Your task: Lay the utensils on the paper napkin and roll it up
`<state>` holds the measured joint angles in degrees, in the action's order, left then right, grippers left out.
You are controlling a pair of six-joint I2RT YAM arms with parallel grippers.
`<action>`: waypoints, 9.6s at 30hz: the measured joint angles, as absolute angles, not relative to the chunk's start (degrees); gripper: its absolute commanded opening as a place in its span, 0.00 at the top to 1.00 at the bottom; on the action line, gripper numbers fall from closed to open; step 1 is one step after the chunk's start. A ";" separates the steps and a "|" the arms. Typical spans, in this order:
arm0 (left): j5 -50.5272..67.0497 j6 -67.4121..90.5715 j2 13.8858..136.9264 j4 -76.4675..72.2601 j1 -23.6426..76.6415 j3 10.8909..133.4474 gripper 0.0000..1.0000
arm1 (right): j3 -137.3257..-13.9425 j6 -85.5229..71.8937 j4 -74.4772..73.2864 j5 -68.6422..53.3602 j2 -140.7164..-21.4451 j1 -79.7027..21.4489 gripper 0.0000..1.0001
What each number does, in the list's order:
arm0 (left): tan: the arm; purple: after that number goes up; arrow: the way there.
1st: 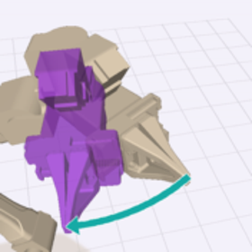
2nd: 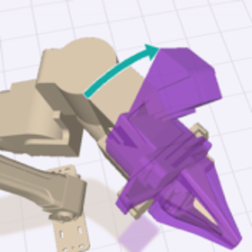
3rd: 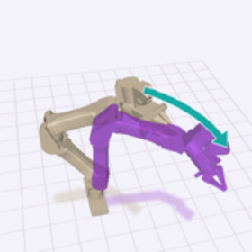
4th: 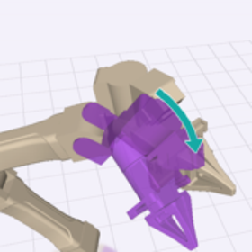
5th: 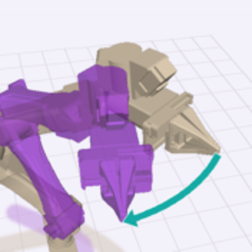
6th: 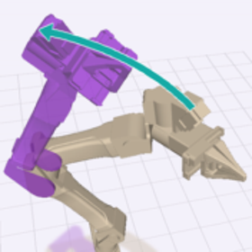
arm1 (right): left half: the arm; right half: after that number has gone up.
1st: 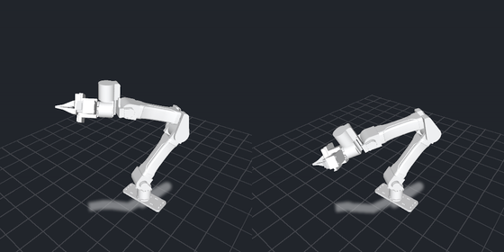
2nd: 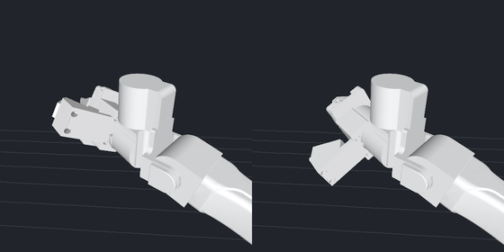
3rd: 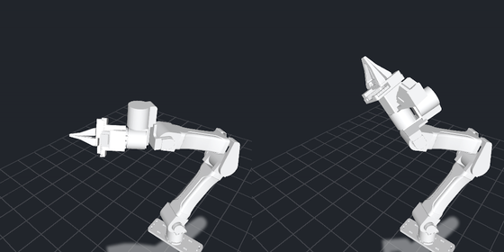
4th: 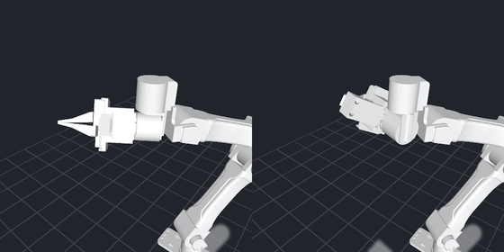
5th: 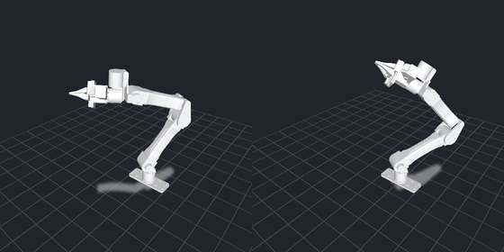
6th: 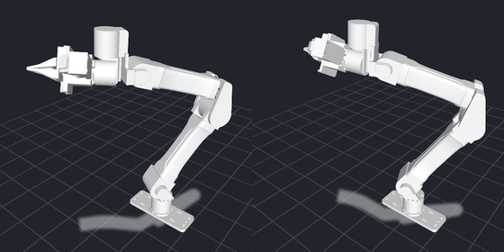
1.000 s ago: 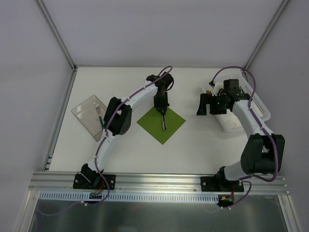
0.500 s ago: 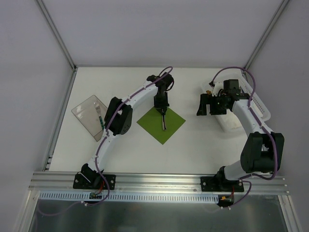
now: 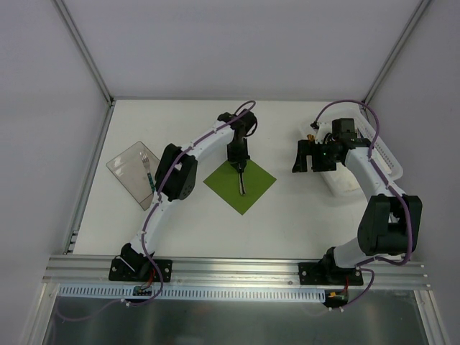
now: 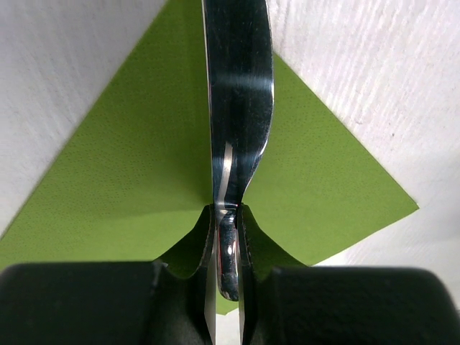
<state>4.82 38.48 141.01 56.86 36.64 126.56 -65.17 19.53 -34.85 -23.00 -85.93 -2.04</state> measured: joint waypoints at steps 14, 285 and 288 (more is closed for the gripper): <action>3.99 39.05 141.01 56.90 35.55 125.62 1.00 | -65.17 19.51 -34.83 -23.22 -86.43 -1.98 0.03; 11.25 31.88 140.59 60.80 34.57 128.75 0.94 | -77.43 20.62 -45.82 -39.97 -95.44 4.69 0.01; 11.25 32.25 140.62 60.80 34.57 128.77 0.94 | -77.43 20.62 -45.82 -39.97 -95.44 4.69 0.01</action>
